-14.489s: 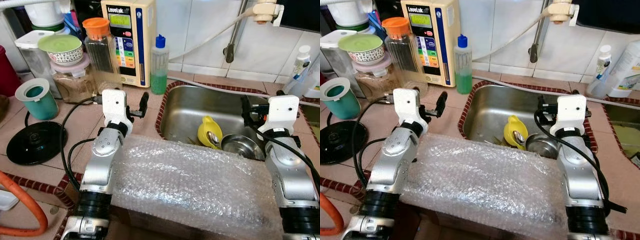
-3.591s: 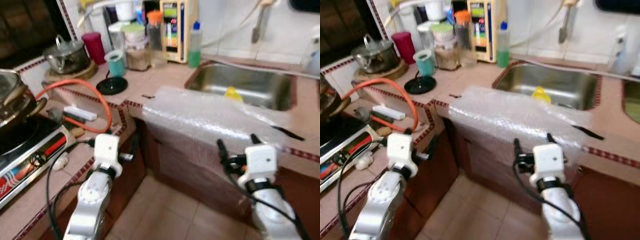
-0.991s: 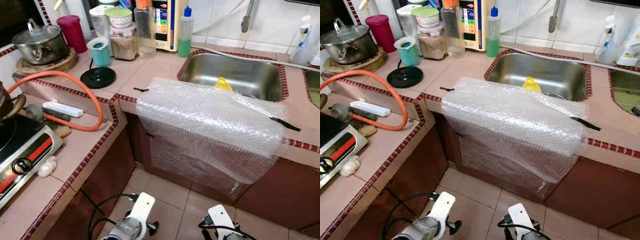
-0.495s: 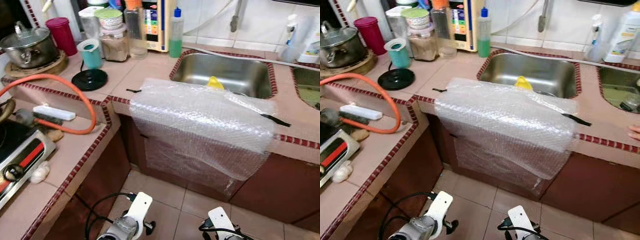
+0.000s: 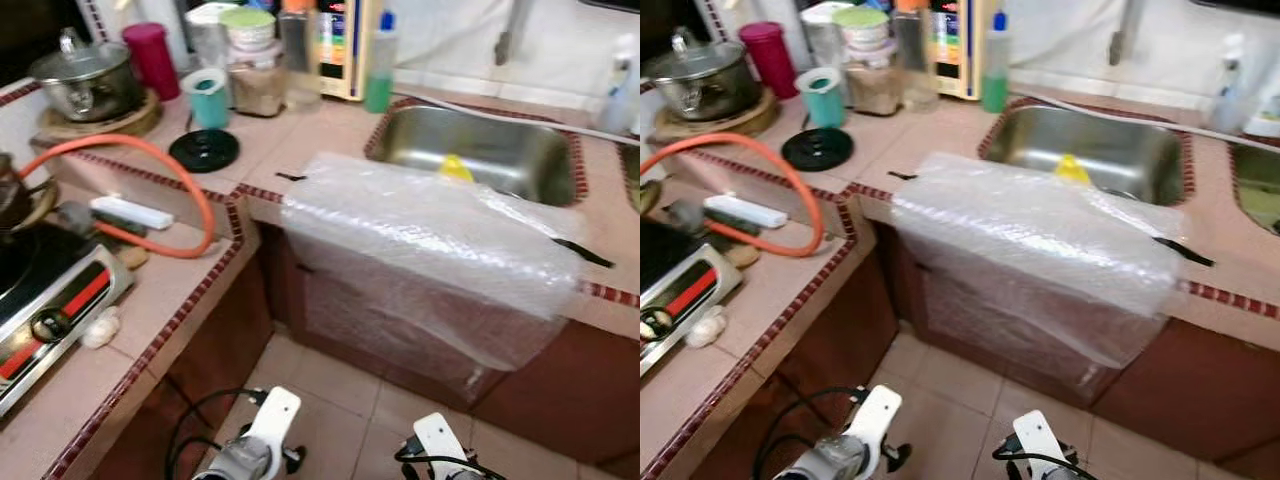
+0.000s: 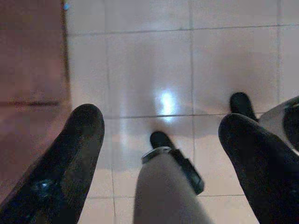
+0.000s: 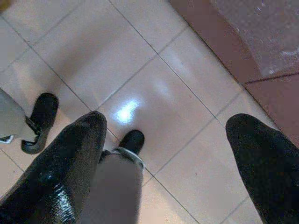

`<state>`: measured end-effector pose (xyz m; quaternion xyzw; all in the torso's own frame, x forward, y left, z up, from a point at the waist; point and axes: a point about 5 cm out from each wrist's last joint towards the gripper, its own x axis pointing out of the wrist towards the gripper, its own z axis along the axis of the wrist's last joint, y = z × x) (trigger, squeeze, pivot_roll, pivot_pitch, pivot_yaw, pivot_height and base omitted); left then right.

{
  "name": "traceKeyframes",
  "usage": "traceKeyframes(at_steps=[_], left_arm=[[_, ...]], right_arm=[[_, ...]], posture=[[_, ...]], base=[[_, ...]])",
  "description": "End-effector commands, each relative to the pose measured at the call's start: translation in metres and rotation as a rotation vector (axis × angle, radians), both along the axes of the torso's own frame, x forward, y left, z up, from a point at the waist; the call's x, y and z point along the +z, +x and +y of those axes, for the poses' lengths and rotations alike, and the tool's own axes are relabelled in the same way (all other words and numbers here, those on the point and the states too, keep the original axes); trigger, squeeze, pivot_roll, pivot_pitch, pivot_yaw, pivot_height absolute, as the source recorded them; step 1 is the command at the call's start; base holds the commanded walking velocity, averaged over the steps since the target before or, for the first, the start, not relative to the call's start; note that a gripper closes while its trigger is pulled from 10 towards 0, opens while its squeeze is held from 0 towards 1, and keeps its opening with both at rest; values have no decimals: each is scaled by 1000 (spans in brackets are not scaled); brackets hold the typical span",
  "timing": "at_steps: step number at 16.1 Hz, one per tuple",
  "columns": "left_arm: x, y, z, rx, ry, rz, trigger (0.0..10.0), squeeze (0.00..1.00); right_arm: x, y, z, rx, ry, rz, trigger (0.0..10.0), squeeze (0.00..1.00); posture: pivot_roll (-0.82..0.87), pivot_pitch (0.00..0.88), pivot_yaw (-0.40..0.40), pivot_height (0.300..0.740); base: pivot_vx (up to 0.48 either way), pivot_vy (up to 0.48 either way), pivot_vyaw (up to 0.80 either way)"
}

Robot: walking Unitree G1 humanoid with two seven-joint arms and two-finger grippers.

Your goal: Kitchen organization

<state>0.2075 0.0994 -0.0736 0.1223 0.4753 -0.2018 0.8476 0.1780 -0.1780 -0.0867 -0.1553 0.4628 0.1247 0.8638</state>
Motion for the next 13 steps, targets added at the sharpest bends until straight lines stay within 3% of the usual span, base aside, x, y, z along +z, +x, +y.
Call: traceKeyframes(at_steps=[1,8,13], left_arm=[[-1,-2,0,11,0,9,10000,0],[-1,0,11,99,10,6,10000,0],[1,5,19,124,24,-7,10000,0]], right_arm=[[0,-1,2,0,8,2,10000,0],[6,14,10,45,31,-15,10000,0],[10,22,16,54,46,-30,10000,0]], posture=[[54,0,32,740],[119,0,-24,740],[127,0,-15,740]], base=[[0,0,0],[0,0,0],[0,0,0]])
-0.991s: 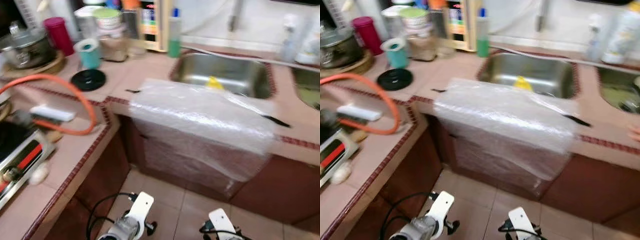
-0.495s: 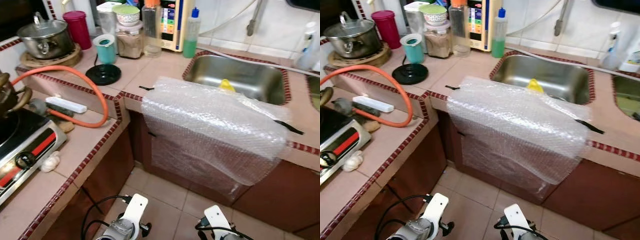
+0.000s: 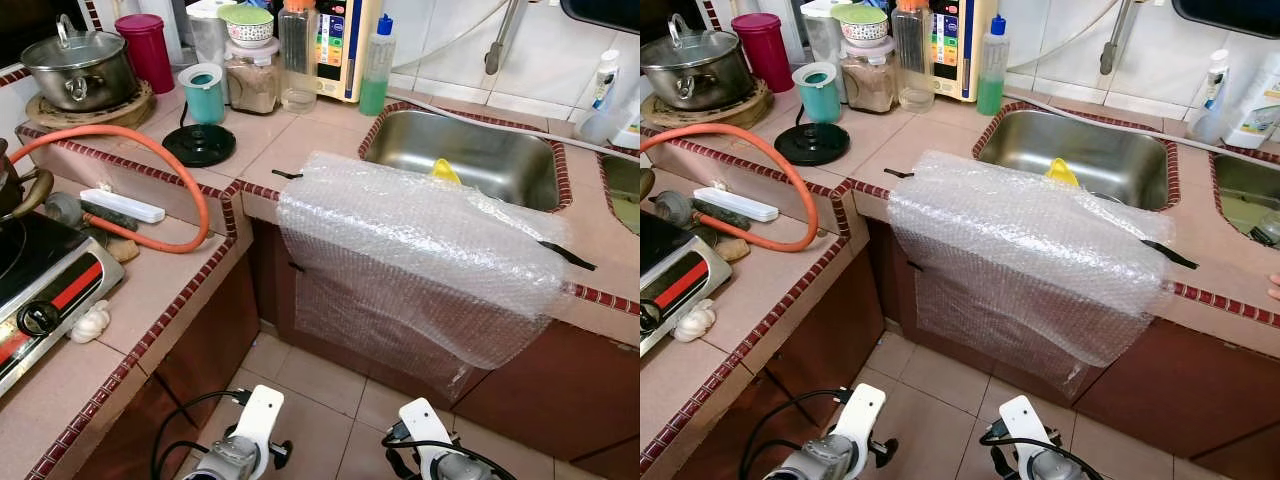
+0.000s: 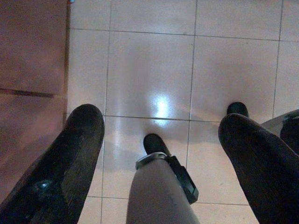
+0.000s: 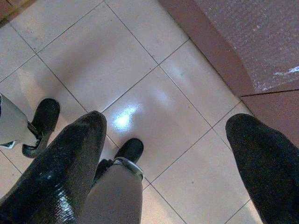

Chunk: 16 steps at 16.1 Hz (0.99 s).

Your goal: Kitchen organization

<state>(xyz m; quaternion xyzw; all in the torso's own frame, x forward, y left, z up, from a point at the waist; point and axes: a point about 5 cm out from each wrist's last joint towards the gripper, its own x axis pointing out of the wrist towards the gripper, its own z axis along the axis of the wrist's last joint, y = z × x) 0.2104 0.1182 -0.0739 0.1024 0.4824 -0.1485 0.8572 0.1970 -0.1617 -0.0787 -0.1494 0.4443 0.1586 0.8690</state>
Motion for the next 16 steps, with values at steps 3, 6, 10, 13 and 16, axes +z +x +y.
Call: traceKeyframes(at_steps=[3,6,10,13,16], left_arm=[[2,3,3,-2,16,-4,10000,0],[3,7,5,-35,26,-6,10000,0],[8,15,10,-76,39,-17,10000,0],[9,16,9,-88,44,-18,10000,0],[6,11,8,-5,23,24,10000,0]], right_arm=[[1,2,1,-15,4,-5,10000,0],[-1,-1,-3,-53,6,4,10000,0],[-3,-5,-5,-99,19,19,10000,0],[-4,-6,-4,-105,20,22,10000,0],[-5,-10,-6,-114,25,29,10000,0]], posture=[[121,0,-2,740],[109,0,26,740],[102,0,47,740],[97,0,62,740],[91,0,59,740]], base=[[0,0,0],[0,0,0],[0,0,0],[0,0,0],[0,0,0]])
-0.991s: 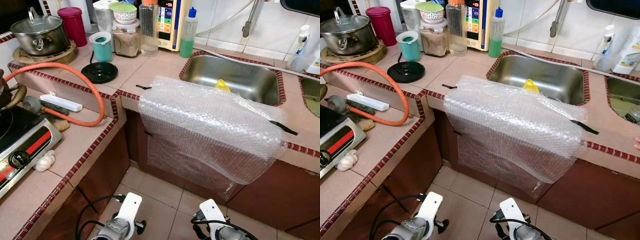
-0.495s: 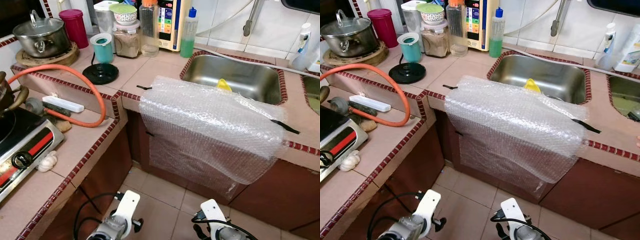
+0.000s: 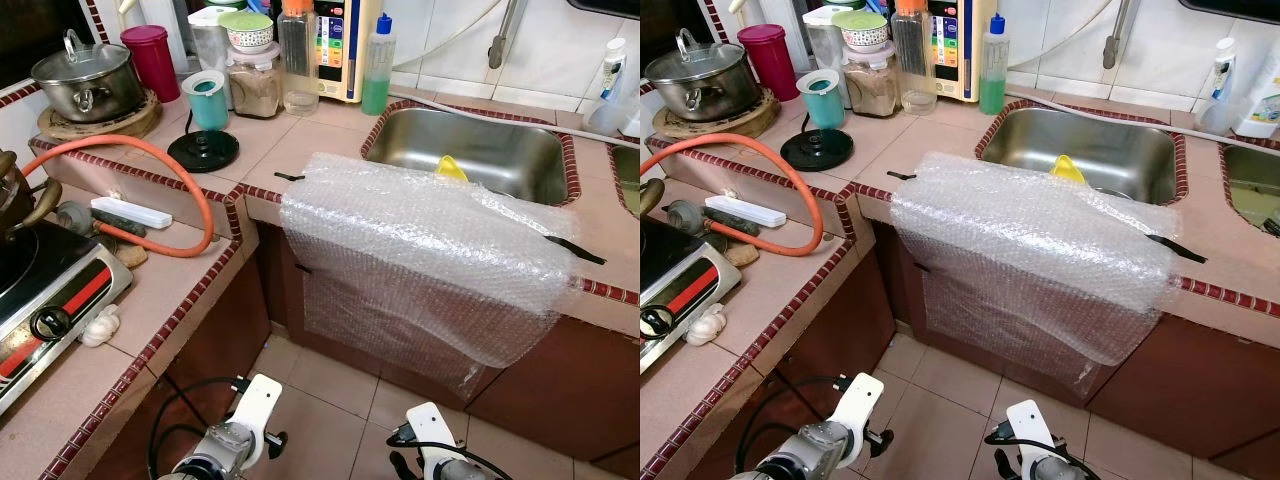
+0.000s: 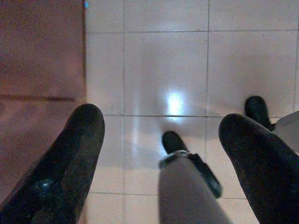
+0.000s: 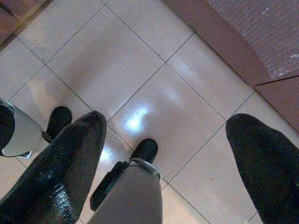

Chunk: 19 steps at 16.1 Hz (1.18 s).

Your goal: Kitchen organization

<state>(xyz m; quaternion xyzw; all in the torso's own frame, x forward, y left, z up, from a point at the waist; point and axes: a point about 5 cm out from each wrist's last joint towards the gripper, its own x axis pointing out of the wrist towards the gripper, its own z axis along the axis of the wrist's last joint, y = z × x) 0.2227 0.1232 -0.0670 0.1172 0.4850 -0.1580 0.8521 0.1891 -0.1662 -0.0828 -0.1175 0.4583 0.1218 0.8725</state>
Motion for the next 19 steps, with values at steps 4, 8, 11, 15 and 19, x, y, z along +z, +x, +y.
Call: traceKeyframes(at_steps=[4,8,11,15,19], left_arm=[[-6,-10,-2,289,-64,64,10000,0],[-6,-10,-3,290,-61,84,10000,0],[-5,-7,-1,303,-52,89,10000,0],[-2,-3,3,280,-39,71,10000,0],[0,1,5,228,-21,67,10000,0]], right_arm=[[4,7,-5,-44,19,-11,10000,0],[10,20,2,-25,39,-32,10000,0],[10,20,6,3,34,-28,10000,0],[6,12,1,9,12,-8,10000,0],[5,11,-1,4,1,0,10000,0]], posture=[[106,0,28,740],[129,0,-6,740],[145,0,-15,740],[145,0,-9,740],[136,0,0,740]], base=[[0,0,0],[0,0,0],[0,0,0],[0,0,0],[0,0,0]])
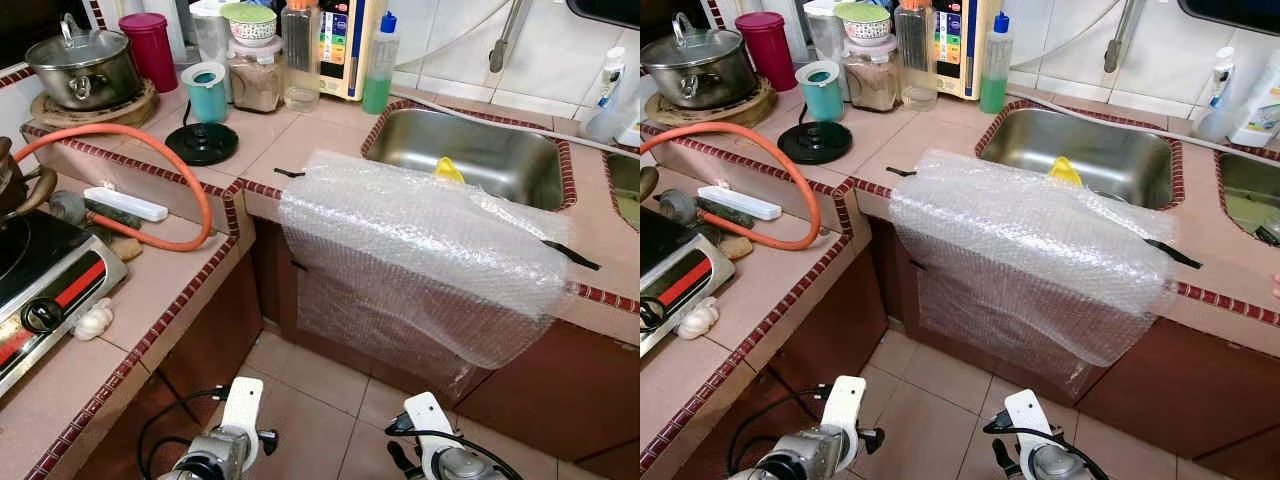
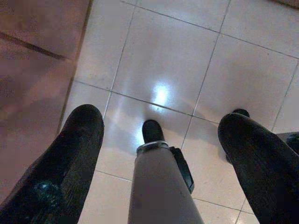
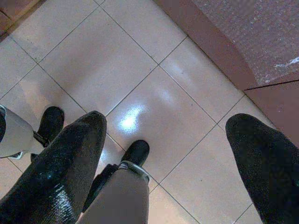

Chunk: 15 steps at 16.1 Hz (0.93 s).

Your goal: Kitchen organization

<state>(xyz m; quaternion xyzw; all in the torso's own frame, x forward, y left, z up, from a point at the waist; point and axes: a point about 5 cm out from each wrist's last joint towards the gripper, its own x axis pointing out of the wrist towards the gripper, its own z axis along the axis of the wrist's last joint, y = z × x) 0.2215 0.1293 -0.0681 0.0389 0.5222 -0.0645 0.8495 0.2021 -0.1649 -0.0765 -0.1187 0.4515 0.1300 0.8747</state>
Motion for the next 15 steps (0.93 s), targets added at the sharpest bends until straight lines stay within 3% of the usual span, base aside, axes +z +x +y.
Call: traceKeyframes(at_steps=[1,11,15], left_arm=[[2,3,0,-18,10,-2,10000,0],[3,4,-1,-61,-3,-8,10000,0],[3,4,-1,-72,1,-6,10000,0]], right_arm=[[-1,-2,-3,-13,-7,12,10000,0],[-4,-8,-6,-15,-18,25,10000,0],[-5,-9,-6,-10,-24,29,10000,0]], posture=[[133,0,2,740],[124,0,7,740],[119,0,10,740]], base=[[0,0,0],[0,0,0],[0,0,-650]])
